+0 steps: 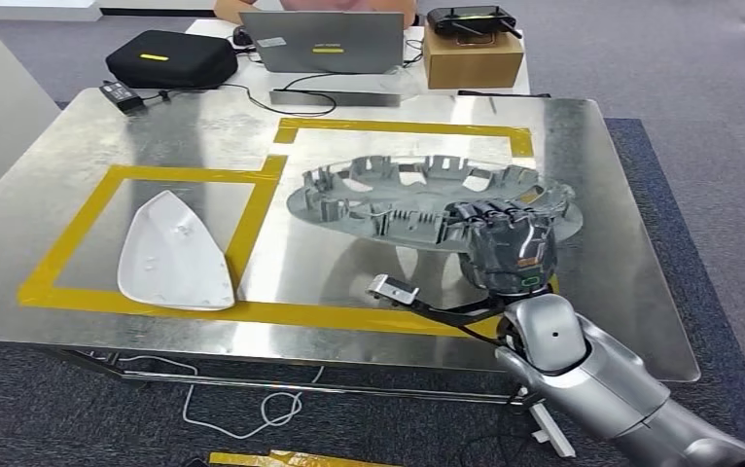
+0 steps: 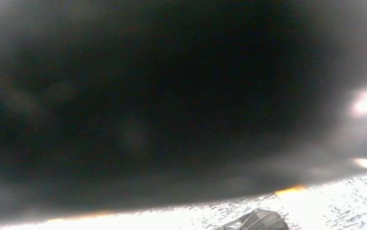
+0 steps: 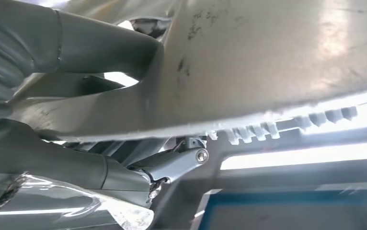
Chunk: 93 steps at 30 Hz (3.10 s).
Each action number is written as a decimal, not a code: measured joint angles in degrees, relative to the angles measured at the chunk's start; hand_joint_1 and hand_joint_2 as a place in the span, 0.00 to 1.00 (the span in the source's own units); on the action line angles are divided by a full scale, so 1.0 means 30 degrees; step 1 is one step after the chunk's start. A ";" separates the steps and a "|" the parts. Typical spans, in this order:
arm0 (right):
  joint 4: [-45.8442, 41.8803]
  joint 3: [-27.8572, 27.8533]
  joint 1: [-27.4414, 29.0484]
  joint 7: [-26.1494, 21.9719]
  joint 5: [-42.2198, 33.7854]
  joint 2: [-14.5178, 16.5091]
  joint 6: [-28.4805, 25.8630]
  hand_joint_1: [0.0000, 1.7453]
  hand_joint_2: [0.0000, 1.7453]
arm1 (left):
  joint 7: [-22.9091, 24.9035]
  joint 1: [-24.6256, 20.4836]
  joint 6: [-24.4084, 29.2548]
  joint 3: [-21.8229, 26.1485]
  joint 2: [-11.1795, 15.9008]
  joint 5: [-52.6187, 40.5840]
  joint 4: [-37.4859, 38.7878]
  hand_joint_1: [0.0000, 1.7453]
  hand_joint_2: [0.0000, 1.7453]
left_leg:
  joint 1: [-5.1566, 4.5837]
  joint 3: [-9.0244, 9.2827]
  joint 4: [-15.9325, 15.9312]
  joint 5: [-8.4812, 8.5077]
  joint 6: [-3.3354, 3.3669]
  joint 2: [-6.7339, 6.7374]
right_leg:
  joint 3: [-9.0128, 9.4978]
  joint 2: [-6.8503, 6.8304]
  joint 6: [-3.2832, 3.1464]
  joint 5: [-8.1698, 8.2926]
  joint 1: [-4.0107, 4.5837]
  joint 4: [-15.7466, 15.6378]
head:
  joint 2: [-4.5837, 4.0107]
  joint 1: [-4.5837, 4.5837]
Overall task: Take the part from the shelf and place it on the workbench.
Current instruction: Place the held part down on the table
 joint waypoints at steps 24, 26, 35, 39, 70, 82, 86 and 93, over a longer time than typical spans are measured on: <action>0.5712 -0.4208 0.1856 -0.2071 -0.3434 0.3534 0.3723 1.00 1.00 | 0.0860 -0.0126 -0.0157 -0.0020 0.0082 0.0411 0.0024 0.00 0.00 | 0.0000 0.0013 0.0003 0.0003 0.0005 0.0008 | 0.0019 0.0000 0.0005 0.0005 0.0002 -0.0006 | 0.0000 0.0004; 0.6190 -0.4324 0.1727 -0.2053 -0.3463 0.3614 0.3792 1.00 1.00 | 0.0898 -0.0150 -0.0177 -0.0022 0.0082 0.0473 0.0024 0.00 0.00 | 0.0000 0.0021 0.0004 0.0003 0.0005 0.0009 | 0.0025 -0.0001 0.0006 0.0005 0.0002 -0.0009 | 0.0000 0.0004; 0.7384 -0.4736 0.1510 -0.1907 -0.3608 0.3847 0.3791 1.00 1.00 | 0.1120 -0.0172 -0.0179 -0.0016 0.0084 0.0750 0.0024 0.00 0.00 | 0.0000 0.0057 0.0006 0.0004 0.0006 0.0006 | 0.0072 -0.0007 0.0007 0.0005 0.0004 -0.0017 | 0.0000 0.0002; 0.7610 -0.4790 0.1459 -0.1904 -0.3563 0.3865 0.3638 1.00 1.00 | 0.1176 -0.0167 -0.0111 -0.0011 0.0091 0.0949 0.0024 0.00 0.00 | -0.0001 0.0064 0.0007 0.0008 0.0011 0.0005 | 0.0085 -0.0011 0.0009 0.0007 0.0003 -0.0022 | 0.0000 0.0004; 0.7011 -0.4893 0.2186 -0.2472 -0.3251 0.3865 0.3405 0.00 0.00 | 0.1339 -0.0057 0.0204 0.0415 0.0323 0.1493 0.0024 0.00 0.00 | -0.0006 0.0050 0.0019 0.0009 0.0017 0.0007 | 0.0076 -0.0001 0.0020 0.0014 0.0002 -0.0027 | 0.0000 0.0005; 0.5129 -0.4840 0.2458 -0.3111 -0.3430 0.3865 0.2855 0.00 0.00 | 0.1463 -0.0048 0.0366 0.0415 0.0374 0.1339 0.0024 0.00 0.00 | -0.0005 0.0049 0.0018 0.0007 0.0017 0.0008 | 0.0071 0.0001 0.0018 0.0011 0.0004 -0.0027 | 0.0000 0.0002; 0.4168 -0.4789 0.2534 -0.3275 -0.3419 0.3865 0.2658 0.00 0.00 | 0.1463 -0.0027 0.0393 0.0415 0.0373 0.1299 0.0024 0.00 0.00 | -0.0005 0.0049 0.0017 0.0007 0.0016 0.0008 | 0.0071 0.0001 0.0017 0.0010 0.0004 -0.0027 | 0.0000 0.0002; 0.2372 -0.4473 0.2682 -0.3605 -0.3377 0.3865 0.2490 0.00 0.00 | 0.1463 0.0002 0.0401 0.0410 0.0373 0.1141 0.0024 0.00 0.00 | -0.0006 0.0050 0.0017 0.0007 0.0016 0.0010 | 0.0072 0.0004 0.0017 0.0011 0.0003 -0.0027 | 0.0000 0.0004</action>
